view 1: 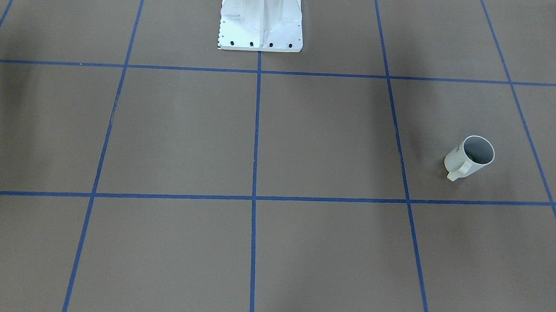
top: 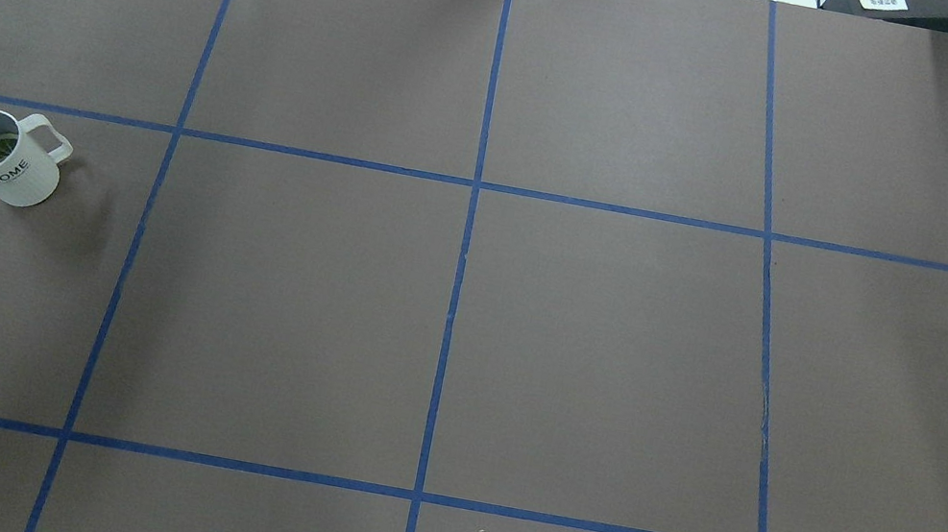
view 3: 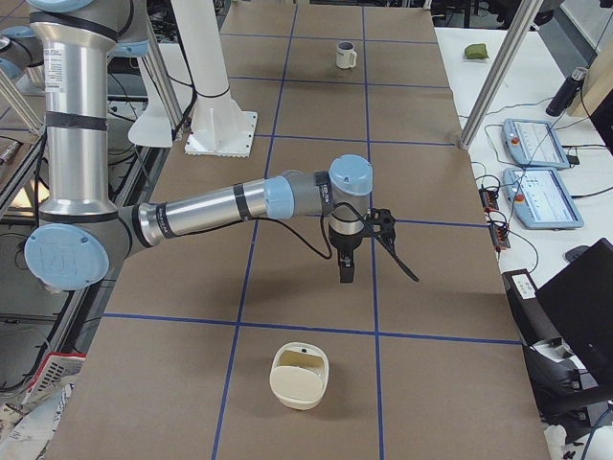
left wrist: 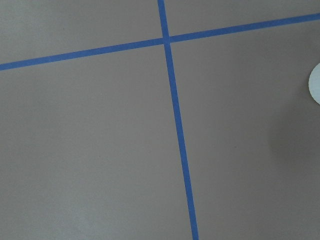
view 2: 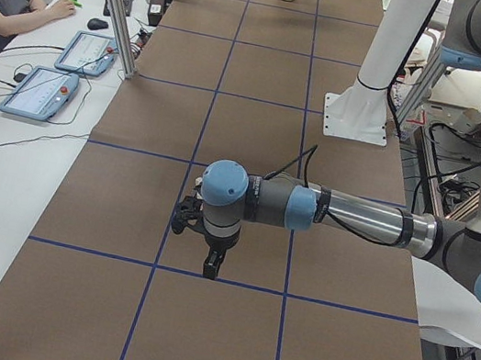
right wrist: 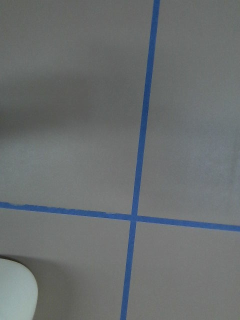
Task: Left arm hands cup to right arm to dump lemon
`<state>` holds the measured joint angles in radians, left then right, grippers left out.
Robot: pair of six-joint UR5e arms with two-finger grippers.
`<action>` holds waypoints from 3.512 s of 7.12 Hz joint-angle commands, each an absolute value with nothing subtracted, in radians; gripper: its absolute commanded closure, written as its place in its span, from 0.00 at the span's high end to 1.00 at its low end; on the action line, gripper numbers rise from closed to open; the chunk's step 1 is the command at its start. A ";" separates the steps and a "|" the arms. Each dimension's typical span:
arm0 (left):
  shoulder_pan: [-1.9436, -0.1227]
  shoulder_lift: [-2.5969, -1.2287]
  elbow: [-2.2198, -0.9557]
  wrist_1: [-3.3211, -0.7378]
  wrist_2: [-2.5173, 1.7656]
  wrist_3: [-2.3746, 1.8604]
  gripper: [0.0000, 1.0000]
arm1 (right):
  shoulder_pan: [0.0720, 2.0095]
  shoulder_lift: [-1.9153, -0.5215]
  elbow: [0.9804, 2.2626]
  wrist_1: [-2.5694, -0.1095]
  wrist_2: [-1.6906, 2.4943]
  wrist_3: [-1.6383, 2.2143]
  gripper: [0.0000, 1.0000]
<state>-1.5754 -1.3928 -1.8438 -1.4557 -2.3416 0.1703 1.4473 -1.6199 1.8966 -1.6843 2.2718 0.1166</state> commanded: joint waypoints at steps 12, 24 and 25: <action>-1.356 -1.578 -1.695 -1.848 -2.502 -0.172 1.00 | 1.140 -1.413 1.882 -1.312 2.280 0.296 0.99; -1.038 -1.580 -1.675 -2.091 -2.198 -0.681 0.00 | 1.103 -1.404 1.899 -1.312 2.221 0.311 0.99; -1.048 -1.580 -1.705 -2.083 -2.207 -0.683 0.00 | 1.103 -1.402 1.907 -1.312 2.221 0.311 0.99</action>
<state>-1.0405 -1.5804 -1.6779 -2.0891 -2.2002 -0.6825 1.1029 -1.4031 1.8976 -1.3116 2.2212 0.3113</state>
